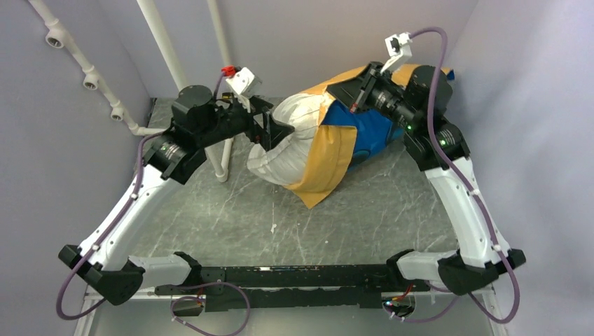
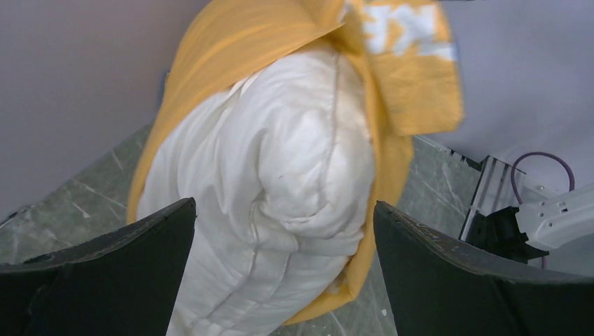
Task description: Put the pillow into the pillowcase
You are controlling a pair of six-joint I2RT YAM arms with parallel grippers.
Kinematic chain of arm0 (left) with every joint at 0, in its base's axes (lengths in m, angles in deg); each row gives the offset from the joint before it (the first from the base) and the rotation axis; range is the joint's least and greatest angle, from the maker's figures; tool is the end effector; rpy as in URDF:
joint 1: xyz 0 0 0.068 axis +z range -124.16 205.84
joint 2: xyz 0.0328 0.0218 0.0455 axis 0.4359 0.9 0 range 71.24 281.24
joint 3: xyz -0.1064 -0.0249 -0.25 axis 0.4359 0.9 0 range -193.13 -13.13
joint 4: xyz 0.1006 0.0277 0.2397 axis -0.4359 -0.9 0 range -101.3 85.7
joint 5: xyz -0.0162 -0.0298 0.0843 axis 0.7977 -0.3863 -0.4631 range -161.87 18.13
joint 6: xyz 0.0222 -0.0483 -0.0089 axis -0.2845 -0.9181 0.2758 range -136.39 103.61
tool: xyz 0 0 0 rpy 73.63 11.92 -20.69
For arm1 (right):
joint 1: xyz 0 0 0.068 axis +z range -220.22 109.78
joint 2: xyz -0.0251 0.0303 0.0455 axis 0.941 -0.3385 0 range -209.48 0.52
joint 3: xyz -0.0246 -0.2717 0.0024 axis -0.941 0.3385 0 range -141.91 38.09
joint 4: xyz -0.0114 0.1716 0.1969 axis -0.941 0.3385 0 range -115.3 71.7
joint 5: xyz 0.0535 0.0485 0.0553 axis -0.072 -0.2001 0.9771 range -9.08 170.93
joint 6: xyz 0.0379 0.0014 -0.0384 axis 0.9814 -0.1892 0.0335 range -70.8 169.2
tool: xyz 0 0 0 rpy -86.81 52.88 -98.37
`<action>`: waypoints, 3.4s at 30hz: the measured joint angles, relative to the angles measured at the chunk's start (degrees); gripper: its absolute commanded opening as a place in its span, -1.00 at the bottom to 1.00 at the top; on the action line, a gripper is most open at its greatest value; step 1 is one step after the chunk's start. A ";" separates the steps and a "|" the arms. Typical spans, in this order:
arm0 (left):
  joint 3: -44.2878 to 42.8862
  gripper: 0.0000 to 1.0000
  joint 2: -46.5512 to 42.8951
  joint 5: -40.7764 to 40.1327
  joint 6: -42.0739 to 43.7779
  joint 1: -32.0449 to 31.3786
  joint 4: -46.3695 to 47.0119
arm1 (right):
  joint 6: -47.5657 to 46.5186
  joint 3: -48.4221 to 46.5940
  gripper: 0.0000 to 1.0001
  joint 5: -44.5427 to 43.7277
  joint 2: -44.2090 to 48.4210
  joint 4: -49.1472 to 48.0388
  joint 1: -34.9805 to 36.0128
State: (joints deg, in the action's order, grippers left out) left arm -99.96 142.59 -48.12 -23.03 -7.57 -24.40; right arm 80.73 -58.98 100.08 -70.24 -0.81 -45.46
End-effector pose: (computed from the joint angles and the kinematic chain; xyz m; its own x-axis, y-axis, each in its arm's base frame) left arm 0.2107 -0.1561 0.4783 -0.1637 -0.0187 -0.9863 0.8257 0.5445 -0.1474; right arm 0.2073 0.1085 0.5285 -0.3378 0.3881 -0.8575 -0.6061 0.6073 0.5136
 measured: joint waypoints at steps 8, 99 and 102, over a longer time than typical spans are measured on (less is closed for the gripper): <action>0.61 0.99 -2.47 -5.75 0.81 0.02 -3.02 | 3.85 -6.71 -1.00 6.86 -10.23 -0.85 -3.08; -1.05 0.79 3.10 -15.54 -22.45 9.99 -23.43 | -12.26 15.78 0.93 9.79 -12.07 13.66 -12.74; -1.29 0.81 1.81 -14.16 -21.86 9.99 -25.22 | -12.98 20.00 0.71 10.29 -8.09 15.43 -11.02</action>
State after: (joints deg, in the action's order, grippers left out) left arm -101.25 144.41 -62.28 -44.88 2.42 -49.62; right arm 67.75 -38.98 110.38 -78.33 14.62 -56.48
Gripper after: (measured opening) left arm 0.897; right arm 0.942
